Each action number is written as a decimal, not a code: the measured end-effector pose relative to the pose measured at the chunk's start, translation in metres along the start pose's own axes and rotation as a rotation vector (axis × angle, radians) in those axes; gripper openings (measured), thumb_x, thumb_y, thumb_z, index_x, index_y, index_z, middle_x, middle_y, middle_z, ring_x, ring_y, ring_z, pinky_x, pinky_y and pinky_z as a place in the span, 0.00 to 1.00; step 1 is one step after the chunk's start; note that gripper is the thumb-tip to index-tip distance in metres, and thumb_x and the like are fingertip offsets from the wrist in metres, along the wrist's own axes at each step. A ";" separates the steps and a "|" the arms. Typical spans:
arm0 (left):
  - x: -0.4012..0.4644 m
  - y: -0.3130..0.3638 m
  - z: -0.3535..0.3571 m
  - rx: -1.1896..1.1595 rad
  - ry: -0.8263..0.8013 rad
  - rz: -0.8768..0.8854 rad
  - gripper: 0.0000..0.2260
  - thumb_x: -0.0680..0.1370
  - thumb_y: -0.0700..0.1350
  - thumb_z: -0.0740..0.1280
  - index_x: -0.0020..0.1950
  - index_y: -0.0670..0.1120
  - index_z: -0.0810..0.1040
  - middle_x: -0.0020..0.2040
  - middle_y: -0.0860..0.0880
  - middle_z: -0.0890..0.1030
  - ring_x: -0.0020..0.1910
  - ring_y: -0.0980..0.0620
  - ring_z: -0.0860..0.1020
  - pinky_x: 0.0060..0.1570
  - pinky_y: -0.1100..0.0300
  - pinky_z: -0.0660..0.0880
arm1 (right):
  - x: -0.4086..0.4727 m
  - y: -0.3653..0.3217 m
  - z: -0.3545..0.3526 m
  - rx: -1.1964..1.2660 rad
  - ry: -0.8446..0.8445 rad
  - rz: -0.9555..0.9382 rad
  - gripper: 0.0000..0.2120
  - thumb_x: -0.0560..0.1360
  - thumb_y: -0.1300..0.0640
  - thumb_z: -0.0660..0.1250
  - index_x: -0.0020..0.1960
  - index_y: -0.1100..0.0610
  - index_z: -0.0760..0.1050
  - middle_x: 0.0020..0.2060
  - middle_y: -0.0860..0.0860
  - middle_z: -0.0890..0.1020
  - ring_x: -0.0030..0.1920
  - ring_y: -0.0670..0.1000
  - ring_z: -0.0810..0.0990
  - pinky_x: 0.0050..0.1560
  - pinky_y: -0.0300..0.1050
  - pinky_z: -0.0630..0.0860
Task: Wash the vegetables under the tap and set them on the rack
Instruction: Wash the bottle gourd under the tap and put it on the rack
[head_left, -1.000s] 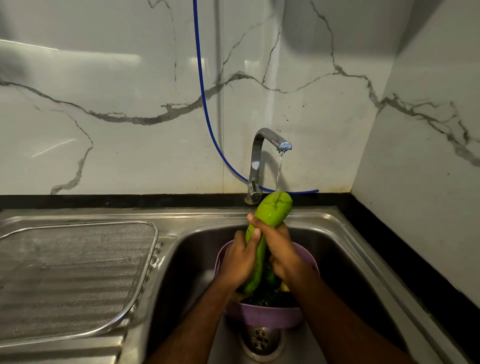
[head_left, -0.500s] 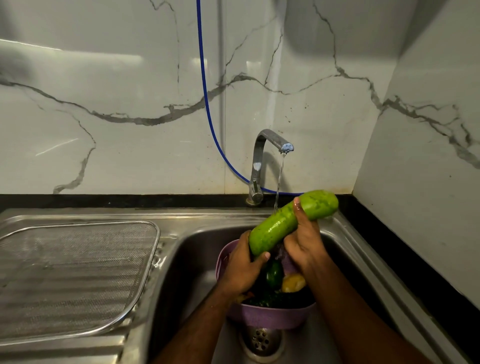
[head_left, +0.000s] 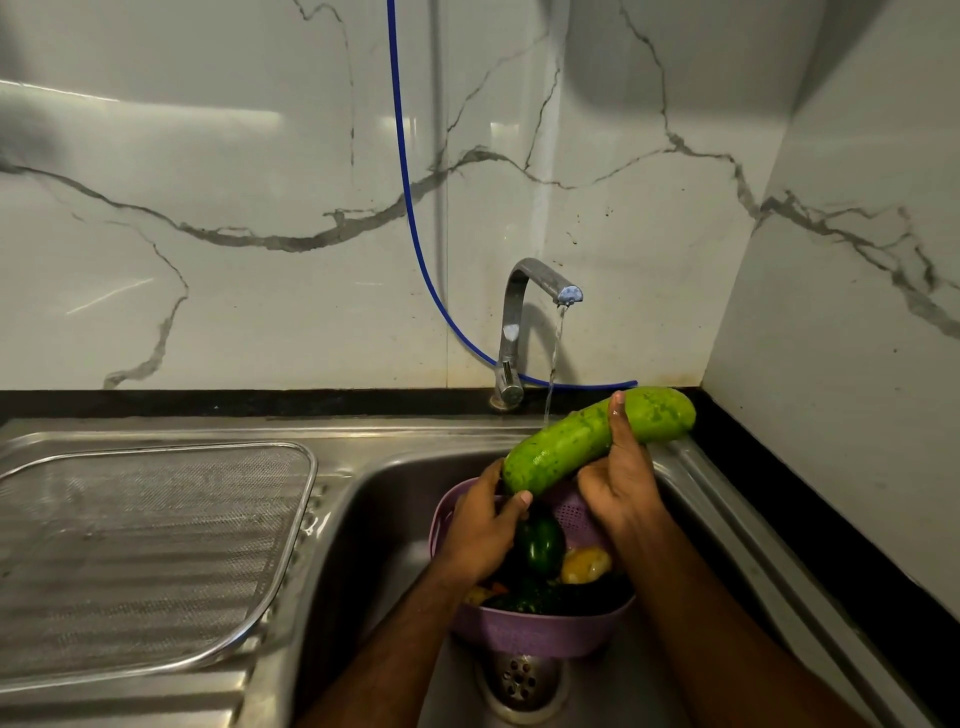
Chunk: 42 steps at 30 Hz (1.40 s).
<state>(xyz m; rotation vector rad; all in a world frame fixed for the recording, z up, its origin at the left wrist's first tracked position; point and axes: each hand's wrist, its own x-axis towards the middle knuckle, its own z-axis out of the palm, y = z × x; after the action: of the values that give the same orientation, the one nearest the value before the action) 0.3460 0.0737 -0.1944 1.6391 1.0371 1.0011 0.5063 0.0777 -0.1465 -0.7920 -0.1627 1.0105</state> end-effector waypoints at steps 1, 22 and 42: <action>0.000 0.000 0.000 0.004 0.006 0.002 0.19 0.79 0.45 0.68 0.70 0.54 0.72 0.54 0.49 0.83 0.51 0.51 0.83 0.48 0.54 0.81 | 0.000 0.002 0.000 -0.003 -0.005 0.001 0.58 0.48 0.37 0.88 0.72 0.56 0.74 0.63 0.62 0.82 0.61 0.63 0.84 0.53 0.68 0.82; -0.009 0.038 -0.012 -0.623 -0.110 -0.385 0.23 0.76 0.60 0.66 0.50 0.39 0.81 0.37 0.37 0.78 0.24 0.46 0.74 0.18 0.65 0.64 | -0.014 0.022 0.008 -0.178 -0.274 0.114 0.40 0.64 0.61 0.79 0.73 0.57 0.67 0.65 0.64 0.79 0.65 0.65 0.79 0.65 0.69 0.76; -0.005 0.021 0.001 -0.510 -0.068 -0.305 0.09 0.84 0.44 0.61 0.62 0.43 0.74 0.51 0.42 0.80 0.38 0.50 0.79 0.29 0.63 0.75 | -0.011 0.011 0.011 -0.209 -0.062 -0.314 0.46 0.69 0.70 0.79 0.77 0.51 0.57 0.62 0.56 0.78 0.56 0.55 0.83 0.51 0.57 0.84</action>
<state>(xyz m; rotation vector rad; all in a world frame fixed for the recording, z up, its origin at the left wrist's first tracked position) 0.3493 0.0641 -0.1752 1.0561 0.8634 0.9039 0.4873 0.0772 -0.1434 -0.8929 -0.4384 0.7276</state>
